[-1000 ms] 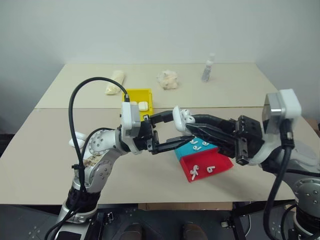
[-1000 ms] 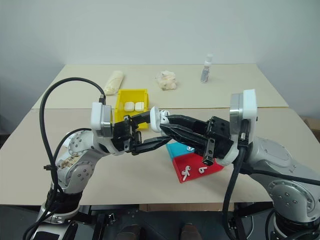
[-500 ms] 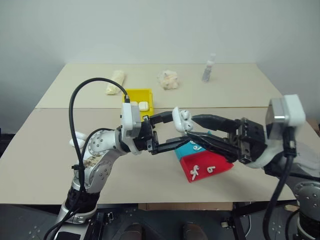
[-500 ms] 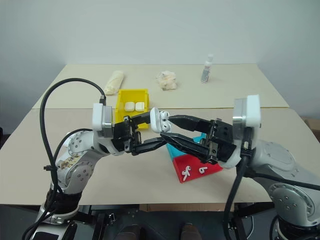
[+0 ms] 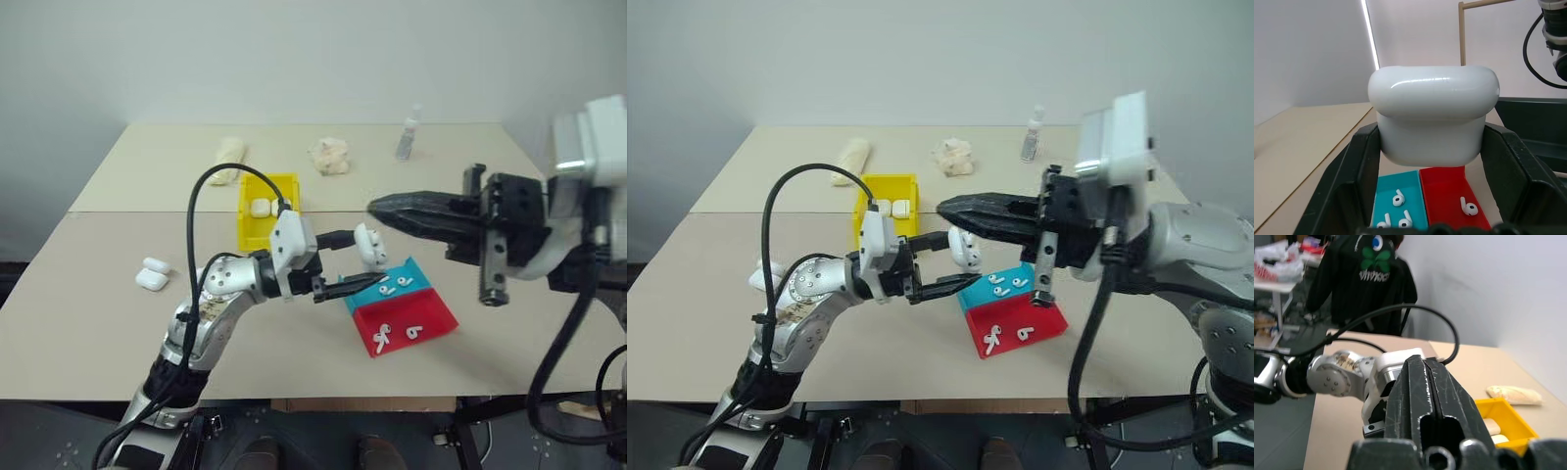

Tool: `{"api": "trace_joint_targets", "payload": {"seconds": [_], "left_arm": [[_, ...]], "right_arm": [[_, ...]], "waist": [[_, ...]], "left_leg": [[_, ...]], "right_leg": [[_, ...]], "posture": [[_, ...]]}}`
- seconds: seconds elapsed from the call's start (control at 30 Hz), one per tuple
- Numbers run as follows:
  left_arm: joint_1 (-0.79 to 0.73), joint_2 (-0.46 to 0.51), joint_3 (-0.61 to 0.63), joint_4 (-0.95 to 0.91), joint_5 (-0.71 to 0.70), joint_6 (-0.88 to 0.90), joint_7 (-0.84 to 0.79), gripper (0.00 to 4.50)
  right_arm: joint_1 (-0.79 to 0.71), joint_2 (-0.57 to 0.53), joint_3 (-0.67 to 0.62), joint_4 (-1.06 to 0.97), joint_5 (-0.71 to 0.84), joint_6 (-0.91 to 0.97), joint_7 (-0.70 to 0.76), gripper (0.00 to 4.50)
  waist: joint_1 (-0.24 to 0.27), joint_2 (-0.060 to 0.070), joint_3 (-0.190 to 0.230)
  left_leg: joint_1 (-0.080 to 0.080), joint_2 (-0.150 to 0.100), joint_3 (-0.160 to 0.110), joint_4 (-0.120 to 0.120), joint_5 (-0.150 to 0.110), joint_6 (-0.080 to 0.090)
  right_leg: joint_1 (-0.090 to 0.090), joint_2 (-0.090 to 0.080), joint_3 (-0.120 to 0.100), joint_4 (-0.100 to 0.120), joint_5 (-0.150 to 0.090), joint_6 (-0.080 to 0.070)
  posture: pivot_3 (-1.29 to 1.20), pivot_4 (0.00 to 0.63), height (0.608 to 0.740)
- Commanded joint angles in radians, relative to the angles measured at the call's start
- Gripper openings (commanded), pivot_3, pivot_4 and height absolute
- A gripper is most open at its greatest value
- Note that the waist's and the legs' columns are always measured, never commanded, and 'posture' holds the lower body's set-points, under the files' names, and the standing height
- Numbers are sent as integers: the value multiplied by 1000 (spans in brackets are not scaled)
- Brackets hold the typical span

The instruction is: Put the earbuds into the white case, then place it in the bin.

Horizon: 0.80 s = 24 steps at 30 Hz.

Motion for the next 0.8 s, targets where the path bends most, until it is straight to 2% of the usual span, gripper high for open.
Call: {"api": "trace_joint_targets", "payload": {"seconds": [0.03,0.4,0.6,0.8], "left_arm": [[-21,-16,-1,-23,-4,-13,0,2769],[-21,-12,3,-48,-10,10,2,2769],[-13,-11,4,-45,1,0,-1,2769],[-2,-7,19,-56,-7,-6,-1,2769]], "right_arm": [[-11,-14,32,-21,-62,5,7,25],[37,-40,157,-62,-370,-77,100,25],[41,-48,187,-70,-460,-79,126,25],[79,-65,158,-59,-503,-81,156,25]], "waist": [[2,0,0],[1,0,0],[1,0,0],[1,0,0]], "left_leg": [[-1,0,0,1,0,0],[-2,0,0,2,0,0],[-2,0,0,2,0,0],[-2,0,0,2,0,0]], "right_leg": [[0,0,0,0,0,0],[-2,0,0,0,0,0],[-2,0,0,0,0,0],[-2,0,0,0,0,0]], "posture": [[0,150,740],[0,150,740],[0,150,740],[0,150,740]]}}
